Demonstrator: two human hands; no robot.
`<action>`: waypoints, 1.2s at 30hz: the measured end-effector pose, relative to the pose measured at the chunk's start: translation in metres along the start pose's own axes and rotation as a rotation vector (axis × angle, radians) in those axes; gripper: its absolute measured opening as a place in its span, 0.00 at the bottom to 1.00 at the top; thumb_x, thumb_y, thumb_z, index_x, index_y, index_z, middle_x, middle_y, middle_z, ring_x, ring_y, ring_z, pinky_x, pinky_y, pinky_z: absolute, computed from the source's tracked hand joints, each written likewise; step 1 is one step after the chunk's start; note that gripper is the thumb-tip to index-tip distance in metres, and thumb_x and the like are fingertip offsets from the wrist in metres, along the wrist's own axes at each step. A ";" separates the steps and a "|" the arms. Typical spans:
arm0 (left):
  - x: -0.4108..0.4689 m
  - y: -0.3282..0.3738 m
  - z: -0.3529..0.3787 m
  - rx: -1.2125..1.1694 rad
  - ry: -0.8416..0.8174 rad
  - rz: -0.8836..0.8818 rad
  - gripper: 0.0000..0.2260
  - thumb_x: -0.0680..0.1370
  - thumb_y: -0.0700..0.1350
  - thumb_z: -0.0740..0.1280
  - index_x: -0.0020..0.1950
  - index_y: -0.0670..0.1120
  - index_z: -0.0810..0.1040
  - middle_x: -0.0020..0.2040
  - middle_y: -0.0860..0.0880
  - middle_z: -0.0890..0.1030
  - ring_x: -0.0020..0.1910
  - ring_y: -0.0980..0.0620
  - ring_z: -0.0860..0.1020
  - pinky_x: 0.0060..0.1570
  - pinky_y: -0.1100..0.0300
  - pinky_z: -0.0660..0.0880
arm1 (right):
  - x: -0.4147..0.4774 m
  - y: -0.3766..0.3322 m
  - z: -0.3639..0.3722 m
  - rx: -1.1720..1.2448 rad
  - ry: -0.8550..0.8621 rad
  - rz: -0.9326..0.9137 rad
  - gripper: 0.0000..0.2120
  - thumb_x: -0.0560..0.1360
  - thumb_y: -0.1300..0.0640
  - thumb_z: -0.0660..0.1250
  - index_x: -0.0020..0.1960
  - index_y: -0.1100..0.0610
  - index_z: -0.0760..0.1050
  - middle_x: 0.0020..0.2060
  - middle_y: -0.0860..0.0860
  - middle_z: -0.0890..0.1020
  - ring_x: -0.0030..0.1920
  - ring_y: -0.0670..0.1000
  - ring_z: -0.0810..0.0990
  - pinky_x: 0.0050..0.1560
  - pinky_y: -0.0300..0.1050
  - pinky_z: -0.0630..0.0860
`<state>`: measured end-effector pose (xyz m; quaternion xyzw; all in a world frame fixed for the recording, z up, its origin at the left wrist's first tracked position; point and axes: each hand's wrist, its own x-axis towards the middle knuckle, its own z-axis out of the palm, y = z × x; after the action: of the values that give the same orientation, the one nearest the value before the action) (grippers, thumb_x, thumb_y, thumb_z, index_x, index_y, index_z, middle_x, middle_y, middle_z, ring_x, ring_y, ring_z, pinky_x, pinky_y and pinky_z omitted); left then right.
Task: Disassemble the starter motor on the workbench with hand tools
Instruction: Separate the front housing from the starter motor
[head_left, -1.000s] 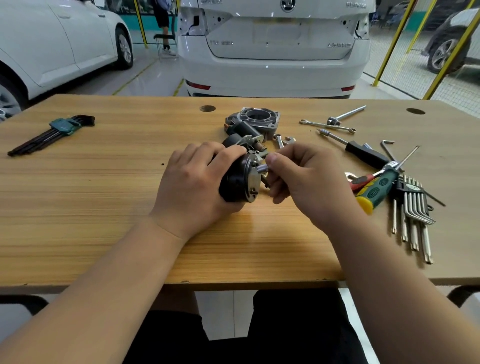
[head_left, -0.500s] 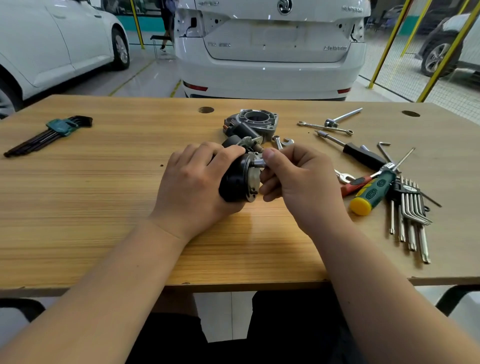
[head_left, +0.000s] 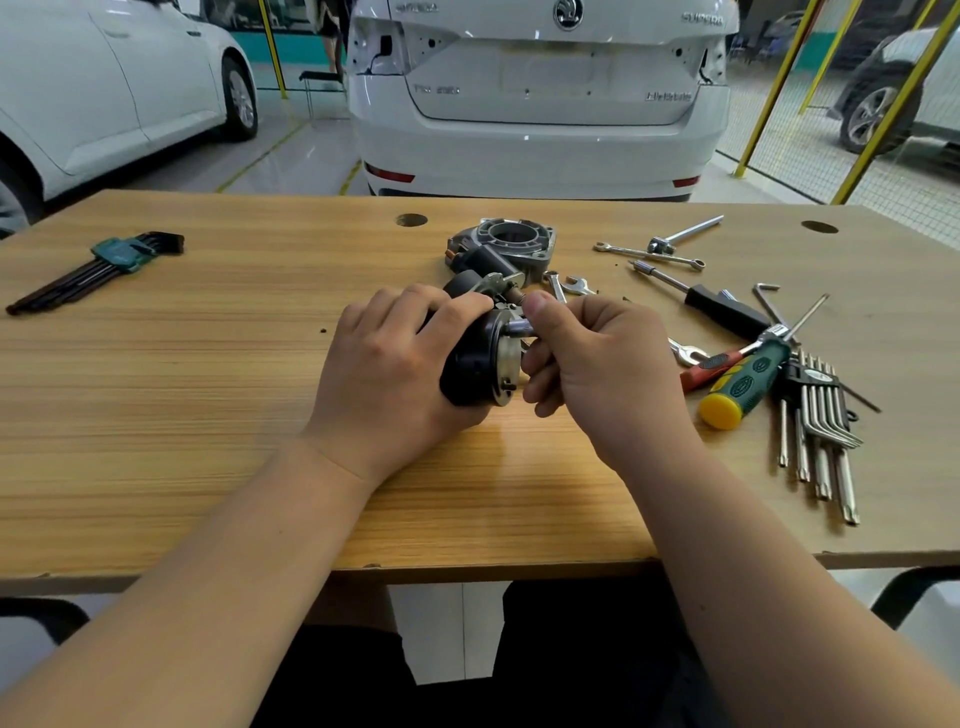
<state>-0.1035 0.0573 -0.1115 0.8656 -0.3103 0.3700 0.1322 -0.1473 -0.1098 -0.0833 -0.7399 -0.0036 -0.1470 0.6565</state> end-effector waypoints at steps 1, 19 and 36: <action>0.000 0.000 0.001 -0.003 0.001 0.000 0.27 0.67 0.56 0.70 0.63 0.46 0.75 0.52 0.42 0.80 0.48 0.39 0.77 0.48 0.47 0.71 | 0.000 -0.001 -0.001 -0.006 -0.008 0.003 0.13 0.78 0.52 0.67 0.39 0.59 0.77 0.27 0.51 0.81 0.24 0.49 0.79 0.24 0.40 0.74; 0.000 -0.003 -0.003 -0.023 0.005 -0.028 0.27 0.67 0.57 0.70 0.63 0.46 0.75 0.52 0.43 0.80 0.49 0.39 0.78 0.48 0.45 0.73 | 0.009 -0.005 -0.008 -0.382 -0.148 -0.199 0.07 0.75 0.57 0.71 0.45 0.45 0.79 0.37 0.42 0.81 0.37 0.44 0.80 0.37 0.38 0.77; 0.001 -0.001 -0.004 0.001 -0.015 -0.024 0.26 0.67 0.57 0.67 0.60 0.45 0.80 0.50 0.44 0.81 0.47 0.40 0.79 0.48 0.48 0.72 | 0.004 0.011 -0.029 0.799 -0.484 0.265 0.07 0.71 0.65 0.65 0.45 0.60 0.82 0.35 0.53 0.81 0.32 0.47 0.80 0.32 0.37 0.77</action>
<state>-0.1053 0.0595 -0.1080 0.8722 -0.3006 0.3620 0.1340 -0.1471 -0.1400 -0.0898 -0.4371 -0.1181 0.1272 0.8825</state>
